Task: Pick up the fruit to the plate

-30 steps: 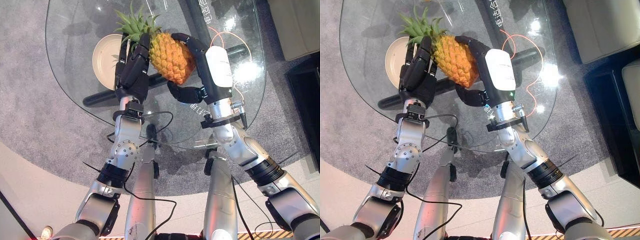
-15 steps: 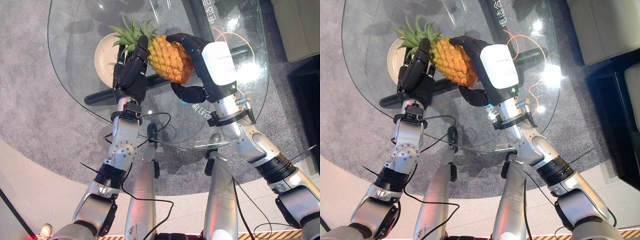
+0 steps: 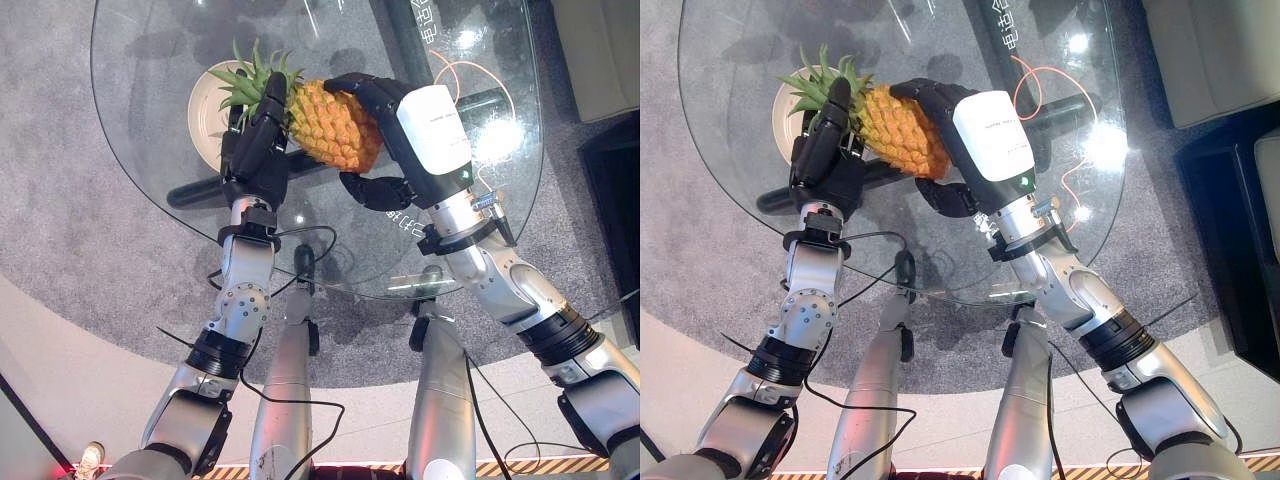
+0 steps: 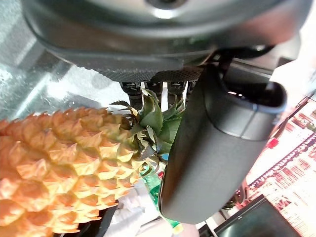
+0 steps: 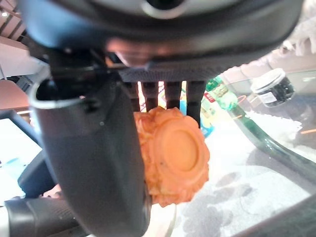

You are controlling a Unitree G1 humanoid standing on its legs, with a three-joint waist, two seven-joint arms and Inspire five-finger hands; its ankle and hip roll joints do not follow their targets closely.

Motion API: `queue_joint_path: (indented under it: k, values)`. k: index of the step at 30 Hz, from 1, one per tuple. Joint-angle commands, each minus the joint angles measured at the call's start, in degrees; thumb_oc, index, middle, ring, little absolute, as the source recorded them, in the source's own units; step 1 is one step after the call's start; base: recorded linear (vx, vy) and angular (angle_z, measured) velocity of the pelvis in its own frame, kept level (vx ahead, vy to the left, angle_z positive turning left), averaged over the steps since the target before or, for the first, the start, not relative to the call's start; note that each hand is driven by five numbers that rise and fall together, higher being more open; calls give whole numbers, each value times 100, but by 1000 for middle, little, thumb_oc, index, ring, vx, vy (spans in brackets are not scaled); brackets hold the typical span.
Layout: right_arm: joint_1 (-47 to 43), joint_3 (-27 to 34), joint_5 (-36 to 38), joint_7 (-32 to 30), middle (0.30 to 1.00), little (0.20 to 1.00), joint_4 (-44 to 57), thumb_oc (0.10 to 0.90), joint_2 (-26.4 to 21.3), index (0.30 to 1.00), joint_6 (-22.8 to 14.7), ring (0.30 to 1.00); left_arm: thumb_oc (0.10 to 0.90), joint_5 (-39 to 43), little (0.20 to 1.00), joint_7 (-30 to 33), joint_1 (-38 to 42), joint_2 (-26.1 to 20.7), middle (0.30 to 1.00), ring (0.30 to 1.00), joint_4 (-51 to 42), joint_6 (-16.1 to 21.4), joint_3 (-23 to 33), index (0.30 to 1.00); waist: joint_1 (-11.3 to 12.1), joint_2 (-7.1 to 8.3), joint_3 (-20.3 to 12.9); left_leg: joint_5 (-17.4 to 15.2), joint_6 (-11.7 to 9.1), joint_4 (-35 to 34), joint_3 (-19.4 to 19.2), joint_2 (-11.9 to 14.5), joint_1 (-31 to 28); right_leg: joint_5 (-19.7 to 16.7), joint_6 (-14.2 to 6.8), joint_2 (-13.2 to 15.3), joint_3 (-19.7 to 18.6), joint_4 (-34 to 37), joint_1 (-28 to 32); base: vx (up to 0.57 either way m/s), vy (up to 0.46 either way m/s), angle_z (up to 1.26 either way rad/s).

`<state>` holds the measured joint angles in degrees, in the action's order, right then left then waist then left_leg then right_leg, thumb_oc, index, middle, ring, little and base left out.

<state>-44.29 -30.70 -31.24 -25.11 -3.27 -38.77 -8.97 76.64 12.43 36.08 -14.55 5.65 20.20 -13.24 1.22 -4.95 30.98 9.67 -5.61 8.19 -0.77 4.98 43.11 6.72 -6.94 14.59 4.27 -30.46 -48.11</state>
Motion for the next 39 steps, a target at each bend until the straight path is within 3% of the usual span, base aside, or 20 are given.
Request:
queue_joint_path:
  k: [1, 2, 3, 10, 27, 28, 29, 30, 31, 39]
  values:
    - [-826, -258, -161, -76, 300, 200, 1103, 100, -65, 300, -818, 300, 284, -279, 384, -981, 696, -249, 458, 458, -963, 635, -67, 458, 14, 66, -119, -539, 166, 449, -47, -223, -60, -854, -118, 16, 394, 1222, 466, 0, 0, 0]
    - [-830, -261, -156, -73, 300, 200, 1093, 100, -68, 300, -827, 300, 127, -352, 227, -1034, 699, -251, 324, 324, -968, 721, -79, 324, 11, 66, -119, -542, 162, 460, -46, -222, -53, -851, -116, 16, 389, 1217, 462, 0, 0, 0]
    - [-825, -259, -169, -88, 300, 200, 1065, 100, -61, 300, -848, 300, 100, -373, 200, -1179, 722, -260, 300, 300, -975, 851, -87, 300, 9, 68, -119, -541, 165, 454, -48, -222, -59, -853, -118, 16, 387, 1223, 470, 0, 0, 0]
    - [-799, -210, -188, -144, 300, 200, 928, 100, -7, 300, -990, 300, 100, -531, 200, -1746, 877, -252, 300, 300, -939, 1183, -32, 300, -10, 115, -119, -573, 156, 477, -45, -202, -59, -831, -98, -7, 370, 1199, 462, 0, 0, 0]
    - [-841, -81, -265, -125, 300, 200, 809, 100, 134, 300, -1075, 300, 100, -722, 200, -1772, 1091, -185, 300, 300, -688, 1485, 139, 300, -53, 136, -119, -601, 146, 470, -59, -204, -43, -808, -94, -40, 323, 1205, 423, 0, 0, 0]
    - [-851, -82, -268, -128, 352, 260, 804, 160, 135, 352, -1060, 352, 100, -745, 200, -1754, 1099, -184, 300, 300, -679, 1500, 140, 300, -53, 137, -119, -601, 146, 471, -60, -204, -41, -808, -93, -38, 325, 1208, 424, 0, 0, 0]
    - [-866, -79, -261, -144, 566, 510, 784, 410, 144, 566, -1061, 566, 100, -790, 200, -1739, 1107, -165, 300, 300, -664, 1527, 140, 300, -52, 135, -119, -597, 146, 466, -59, -209, -38, -811, -90, -39, 327, 1215, 422, 0, 0, 0]
    - [-876, -60, -241, -129, 834, 823, 775, 723, 151, 834, -1065, 834, 100, -832, 200, -1735, 1113, -156, 300, 300, -655, 1535, 150, 300, -54, 133, -119, -596, 147, 459, -57, -216, -39, -810, -88, -46, 324, 1218, 420, 0, 0, 0]
    - [-868, -38, -224, -113, 900, 900, 769, 800, 133, 900, -1071, 900, 100, -835, 200, -1735, 1110, -162, 300, 300, -647, 1545, 168, 300, -56, 130, -119, -595, 145, 457, -59, -219, -42, -808, -91, -45, 326, 1215, 419, 0, 0, 0]
    - [-850, -1, -219, -101, 900, 900, 727, 800, 182, 900, -966, 900, 100, -1227, 200, -1308, 1130, -178, 300, 300, -609, 1777, 234, 300, -51, 124, -119, -589, 136, 442, -63, -219, -48, -801, -91, -45, 328, 1221, 424, 0, 0, 0]
